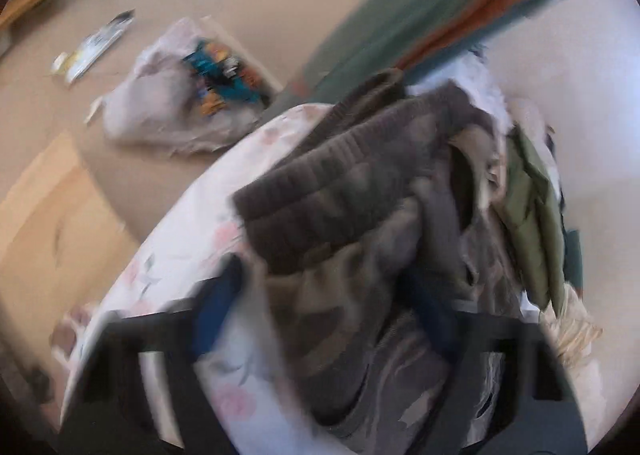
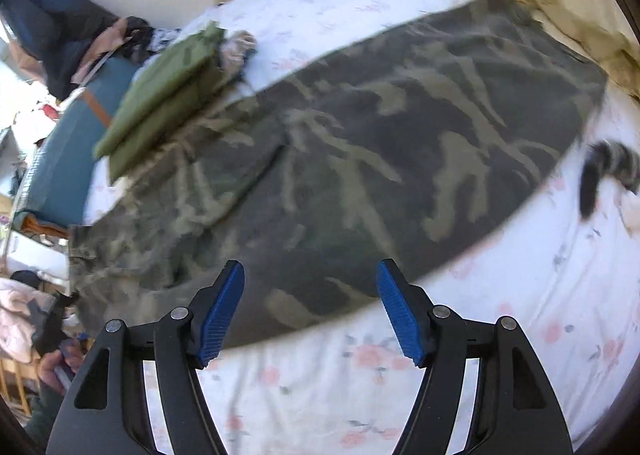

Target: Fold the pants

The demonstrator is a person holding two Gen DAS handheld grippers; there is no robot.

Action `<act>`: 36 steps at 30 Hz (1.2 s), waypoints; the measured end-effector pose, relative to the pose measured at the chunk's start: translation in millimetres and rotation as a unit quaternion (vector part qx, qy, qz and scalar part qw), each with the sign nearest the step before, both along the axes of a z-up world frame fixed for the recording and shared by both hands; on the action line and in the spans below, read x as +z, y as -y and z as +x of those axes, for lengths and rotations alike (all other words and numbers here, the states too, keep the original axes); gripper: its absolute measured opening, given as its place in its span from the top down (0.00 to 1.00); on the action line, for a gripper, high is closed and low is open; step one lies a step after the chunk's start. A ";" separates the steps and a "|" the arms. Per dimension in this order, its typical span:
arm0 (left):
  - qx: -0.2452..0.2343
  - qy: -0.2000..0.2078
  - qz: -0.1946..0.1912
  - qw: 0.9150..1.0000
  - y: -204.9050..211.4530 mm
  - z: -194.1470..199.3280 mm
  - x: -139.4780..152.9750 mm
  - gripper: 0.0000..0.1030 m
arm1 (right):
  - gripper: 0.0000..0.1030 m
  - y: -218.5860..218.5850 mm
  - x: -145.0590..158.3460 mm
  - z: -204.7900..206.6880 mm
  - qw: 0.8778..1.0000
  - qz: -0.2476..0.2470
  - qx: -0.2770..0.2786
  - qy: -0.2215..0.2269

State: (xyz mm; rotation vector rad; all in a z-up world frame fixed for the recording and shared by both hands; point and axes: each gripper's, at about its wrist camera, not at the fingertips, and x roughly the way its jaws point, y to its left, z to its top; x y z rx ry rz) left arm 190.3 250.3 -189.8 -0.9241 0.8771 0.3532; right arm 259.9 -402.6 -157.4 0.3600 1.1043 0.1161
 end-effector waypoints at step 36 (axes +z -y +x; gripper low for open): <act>0.017 -0.060 -0.011 0.998 -20.0 -13.7 11.6 0.19 | 1.00 -289.9 -69.5 8.0 0.961 0.104 0.236 -0.099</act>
